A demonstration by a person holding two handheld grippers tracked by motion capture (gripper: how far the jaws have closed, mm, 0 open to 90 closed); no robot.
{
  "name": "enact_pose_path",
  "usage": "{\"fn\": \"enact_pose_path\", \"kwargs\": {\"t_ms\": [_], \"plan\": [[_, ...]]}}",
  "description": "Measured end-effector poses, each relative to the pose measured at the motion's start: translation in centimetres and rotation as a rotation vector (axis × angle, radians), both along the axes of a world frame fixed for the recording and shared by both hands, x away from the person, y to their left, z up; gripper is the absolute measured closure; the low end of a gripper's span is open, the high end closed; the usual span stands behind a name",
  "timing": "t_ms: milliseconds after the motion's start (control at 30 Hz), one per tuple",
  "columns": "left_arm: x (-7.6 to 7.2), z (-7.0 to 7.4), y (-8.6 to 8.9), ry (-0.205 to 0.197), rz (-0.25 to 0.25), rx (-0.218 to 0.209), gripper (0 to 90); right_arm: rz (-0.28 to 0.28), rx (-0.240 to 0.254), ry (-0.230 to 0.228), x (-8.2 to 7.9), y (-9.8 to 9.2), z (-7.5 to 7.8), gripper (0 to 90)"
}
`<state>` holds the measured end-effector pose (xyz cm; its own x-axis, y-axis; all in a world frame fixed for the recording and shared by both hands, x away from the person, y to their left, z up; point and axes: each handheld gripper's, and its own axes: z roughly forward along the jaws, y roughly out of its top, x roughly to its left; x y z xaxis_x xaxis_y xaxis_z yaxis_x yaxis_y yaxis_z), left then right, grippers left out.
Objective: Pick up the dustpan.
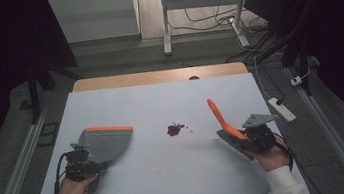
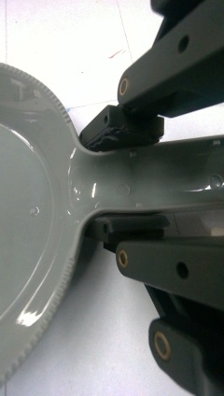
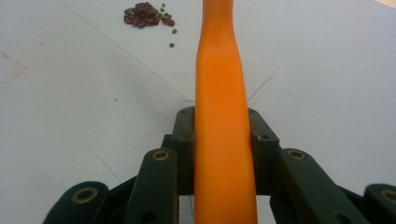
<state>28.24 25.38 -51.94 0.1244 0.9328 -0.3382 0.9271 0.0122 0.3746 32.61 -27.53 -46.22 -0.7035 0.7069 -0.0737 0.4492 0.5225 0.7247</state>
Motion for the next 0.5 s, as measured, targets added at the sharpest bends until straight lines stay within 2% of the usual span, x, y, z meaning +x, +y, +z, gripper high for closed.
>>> {"fn": "enact_pose_path", "kwargs": {"t_ms": [500], "plan": [[-0.06,0.03,0.65,-0.039,-0.001,-0.010,61.8,0.000,0.004,-0.007,-0.04,0.01,0.07,69.9]]}}
